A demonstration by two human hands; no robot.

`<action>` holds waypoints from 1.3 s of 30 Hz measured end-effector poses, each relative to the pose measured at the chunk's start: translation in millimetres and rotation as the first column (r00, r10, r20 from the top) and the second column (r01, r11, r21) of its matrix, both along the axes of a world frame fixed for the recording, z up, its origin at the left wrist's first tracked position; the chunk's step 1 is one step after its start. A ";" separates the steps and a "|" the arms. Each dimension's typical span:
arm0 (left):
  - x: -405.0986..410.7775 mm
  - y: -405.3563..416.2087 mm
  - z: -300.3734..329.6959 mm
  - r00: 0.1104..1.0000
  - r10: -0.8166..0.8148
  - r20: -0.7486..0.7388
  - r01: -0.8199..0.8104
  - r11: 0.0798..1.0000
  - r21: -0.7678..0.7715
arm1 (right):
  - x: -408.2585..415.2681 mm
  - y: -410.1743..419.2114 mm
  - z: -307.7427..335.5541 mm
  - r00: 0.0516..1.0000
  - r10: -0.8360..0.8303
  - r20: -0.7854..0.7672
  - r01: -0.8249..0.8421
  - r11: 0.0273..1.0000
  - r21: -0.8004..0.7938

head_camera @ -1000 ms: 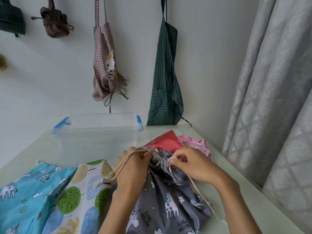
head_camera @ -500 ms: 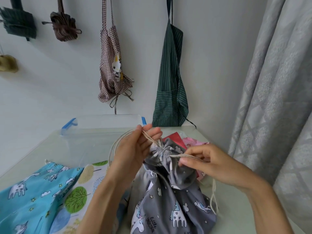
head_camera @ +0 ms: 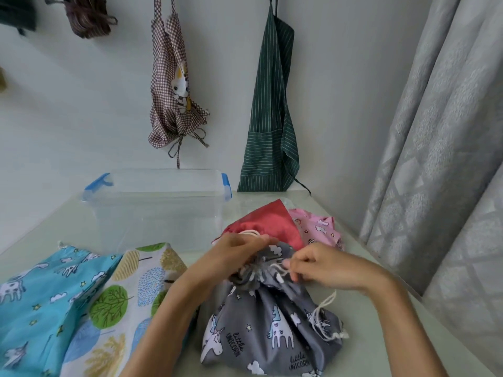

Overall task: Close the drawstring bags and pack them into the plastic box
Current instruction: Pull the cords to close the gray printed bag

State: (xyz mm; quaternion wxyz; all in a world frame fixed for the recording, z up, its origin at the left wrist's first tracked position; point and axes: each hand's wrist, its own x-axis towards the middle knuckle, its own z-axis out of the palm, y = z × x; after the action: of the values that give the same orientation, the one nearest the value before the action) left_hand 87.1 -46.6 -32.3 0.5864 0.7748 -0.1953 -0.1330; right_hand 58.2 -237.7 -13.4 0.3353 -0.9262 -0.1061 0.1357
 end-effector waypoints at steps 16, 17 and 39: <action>-35.3 -51.1 -9.6 0.833 -0.547 0.086 0.476 0.787 0.392 | -18.5 23.5 32.3 0.876 -0.026 0.482 -0.063 0.984 0.168; -34.1 -47.8 -8.5 0.844 -0.536 0.038 0.487 0.793 0.366 | -14.6 25.8 25.6 0.896 -0.012 0.444 -0.056 0.989 0.139; -7.5 -10.8 -1.3 0.982 -0.185 -0.039 0.181 0.979 -0.095 | 14.8 13.3 -5.7 0.960 -0.176 -0.216 0.275 0.469 0.839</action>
State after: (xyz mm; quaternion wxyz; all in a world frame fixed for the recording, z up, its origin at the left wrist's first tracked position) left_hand 79.7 -57.4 -33.5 0.6109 0.7226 -0.2575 -0.1958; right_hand 73.0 -224.4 -19.1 0.7713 -0.6328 -0.0195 0.0651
